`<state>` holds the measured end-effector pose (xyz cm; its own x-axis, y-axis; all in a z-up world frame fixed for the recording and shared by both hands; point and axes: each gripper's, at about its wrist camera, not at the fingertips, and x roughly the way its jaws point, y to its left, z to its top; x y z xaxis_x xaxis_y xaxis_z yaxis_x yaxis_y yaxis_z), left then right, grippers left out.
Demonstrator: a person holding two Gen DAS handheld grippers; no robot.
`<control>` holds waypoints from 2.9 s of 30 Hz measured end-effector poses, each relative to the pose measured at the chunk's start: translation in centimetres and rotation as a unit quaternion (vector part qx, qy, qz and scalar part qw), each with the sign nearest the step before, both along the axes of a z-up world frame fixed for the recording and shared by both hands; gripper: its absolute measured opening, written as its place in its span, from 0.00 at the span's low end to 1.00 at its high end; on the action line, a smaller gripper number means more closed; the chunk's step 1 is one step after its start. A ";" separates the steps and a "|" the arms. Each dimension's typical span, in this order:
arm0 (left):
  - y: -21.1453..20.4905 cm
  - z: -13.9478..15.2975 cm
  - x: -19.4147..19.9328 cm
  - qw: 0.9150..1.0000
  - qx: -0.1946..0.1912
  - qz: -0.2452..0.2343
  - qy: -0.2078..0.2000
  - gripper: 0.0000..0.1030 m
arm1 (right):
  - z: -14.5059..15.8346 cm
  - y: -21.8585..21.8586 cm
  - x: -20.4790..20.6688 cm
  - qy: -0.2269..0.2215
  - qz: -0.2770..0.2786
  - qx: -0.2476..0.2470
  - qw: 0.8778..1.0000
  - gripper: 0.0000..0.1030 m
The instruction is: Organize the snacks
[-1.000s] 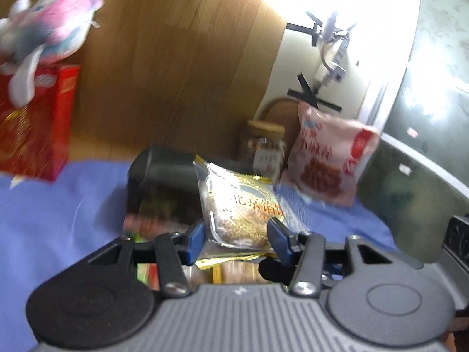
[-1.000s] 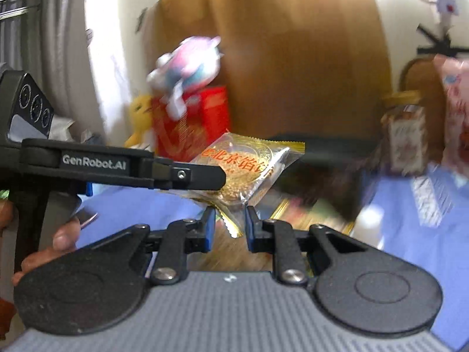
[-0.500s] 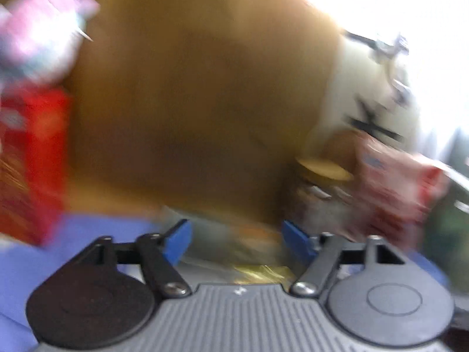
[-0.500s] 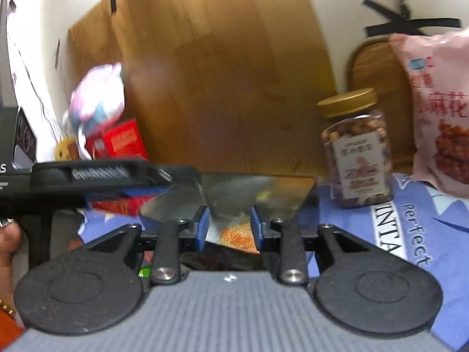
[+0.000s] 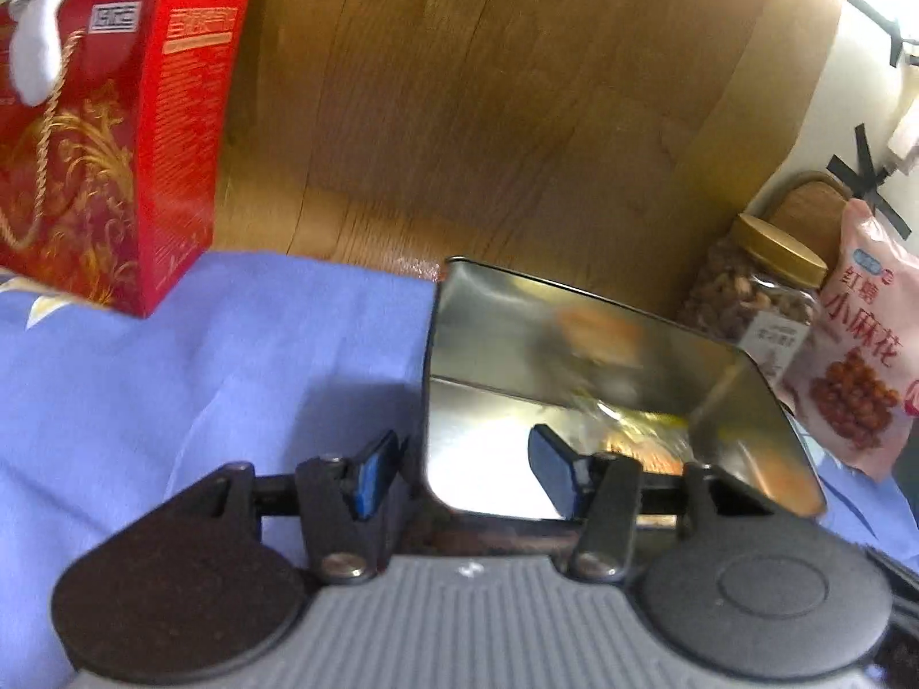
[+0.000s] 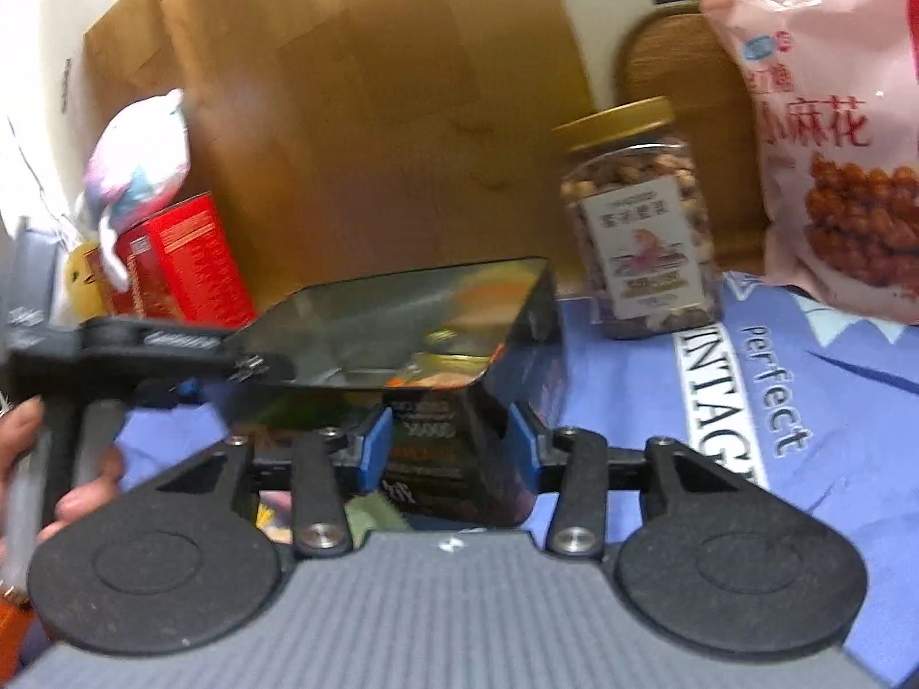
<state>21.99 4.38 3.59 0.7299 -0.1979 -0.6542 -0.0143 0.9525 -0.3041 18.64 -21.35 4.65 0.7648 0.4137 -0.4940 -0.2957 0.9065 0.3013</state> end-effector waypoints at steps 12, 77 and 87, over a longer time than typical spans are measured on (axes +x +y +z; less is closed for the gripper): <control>3.5 1.6 -6.5 0.998 -0.048 0.026 -0.040 0.79 | -0.6 -3.1 -2.9 0.045 -0.007 0.052 0.998 0.46; -1.7 4.5 -2.1 0.994 -0.042 -0.084 -0.063 0.59 | 2.7 1.5 -4.0 -0.069 0.048 0.020 0.996 0.40; -1.6 2.5 -8.1 0.990 -0.053 -0.124 -0.040 0.64 | -1.3 -0.6 -7.2 0.038 0.026 0.066 0.997 0.41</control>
